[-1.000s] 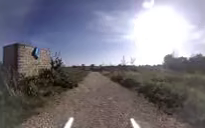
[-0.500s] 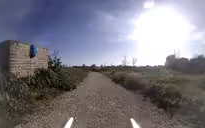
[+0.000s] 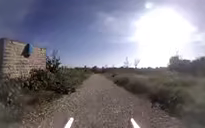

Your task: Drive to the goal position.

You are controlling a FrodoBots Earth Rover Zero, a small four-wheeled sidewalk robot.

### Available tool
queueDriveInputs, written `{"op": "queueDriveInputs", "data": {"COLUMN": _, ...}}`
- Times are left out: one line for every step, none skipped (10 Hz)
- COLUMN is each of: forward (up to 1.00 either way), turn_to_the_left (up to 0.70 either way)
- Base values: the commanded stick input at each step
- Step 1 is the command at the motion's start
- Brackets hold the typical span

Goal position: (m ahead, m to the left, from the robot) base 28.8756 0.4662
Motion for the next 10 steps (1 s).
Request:
{"op": "queueDriveInputs", "data": {"forward": 0.50, "turn_to_the_left": 0.00}}
{"op": "queueDriveInputs", "data": {"forward": 0.50, "turn_to_the_left": 0.00}}
{"op": "queueDriveInputs", "data": {"forward": 0.50, "turn_to_the_left": 0.00}}
{"op": "queueDriveInputs", "data": {"forward": 0.50, "turn_to_the_left": 0.00}}
{"op": "queueDriveInputs", "data": {"forward": 0.50, "turn_to_the_left": 0.00}}
{"op": "queueDriveInputs", "data": {"forward": 0.50, "turn_to_the_left": 0.00}}
{"op": "queueDriveInputs", "data": {"forward": 0.50, "turn_to_the_left": 0.00}}
{"op": "queueDriveInputs", "data": {"forward": 0.50, "turn_to_the_left": 0.00}}
{"op": "queueDriveInputs", "data": {"forward": 0.50, "turn_to_the_left": 0.00}}
{"op": "queueDriveInputs", "data": {"forward": 0.50, "turn_to_the_left": 0.00}}
